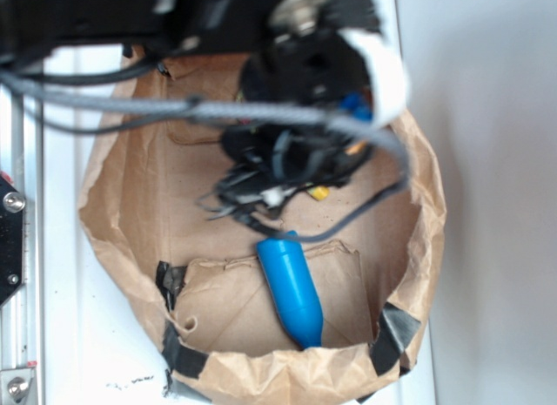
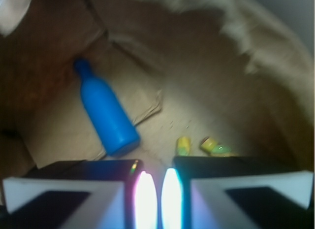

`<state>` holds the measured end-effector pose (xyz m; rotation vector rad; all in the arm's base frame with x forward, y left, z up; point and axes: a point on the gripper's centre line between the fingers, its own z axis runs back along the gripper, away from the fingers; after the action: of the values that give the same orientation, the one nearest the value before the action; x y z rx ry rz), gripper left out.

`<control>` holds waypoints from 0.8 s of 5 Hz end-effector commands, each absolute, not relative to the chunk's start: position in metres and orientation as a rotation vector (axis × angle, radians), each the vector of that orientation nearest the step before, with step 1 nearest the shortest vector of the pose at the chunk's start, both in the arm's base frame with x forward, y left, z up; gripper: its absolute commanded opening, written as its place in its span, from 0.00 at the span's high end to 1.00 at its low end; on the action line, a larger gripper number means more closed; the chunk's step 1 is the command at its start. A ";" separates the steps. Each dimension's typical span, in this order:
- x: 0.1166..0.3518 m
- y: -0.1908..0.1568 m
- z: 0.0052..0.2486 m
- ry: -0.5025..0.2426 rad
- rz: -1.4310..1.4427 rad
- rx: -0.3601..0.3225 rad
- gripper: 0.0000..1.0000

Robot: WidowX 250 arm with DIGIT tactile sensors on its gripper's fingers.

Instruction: Grab the blue bottle.

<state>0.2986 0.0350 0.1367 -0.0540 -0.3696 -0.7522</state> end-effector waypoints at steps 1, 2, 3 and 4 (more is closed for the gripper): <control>0.285 -0.019 0.126 -0.398 -0.917 0.052 0.00; 0.287 -0.045 0.109 -0.375 -0.955 0.082 0.00; 0.301 -0.064 0.096 -0.379 -0.965 0.120 0.00; 0.315 -0.075 0.071 -0.339 -0.970 0.175 0.00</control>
<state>0.3101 -0.0595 0.0551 0.1553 -0.2654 -0.9511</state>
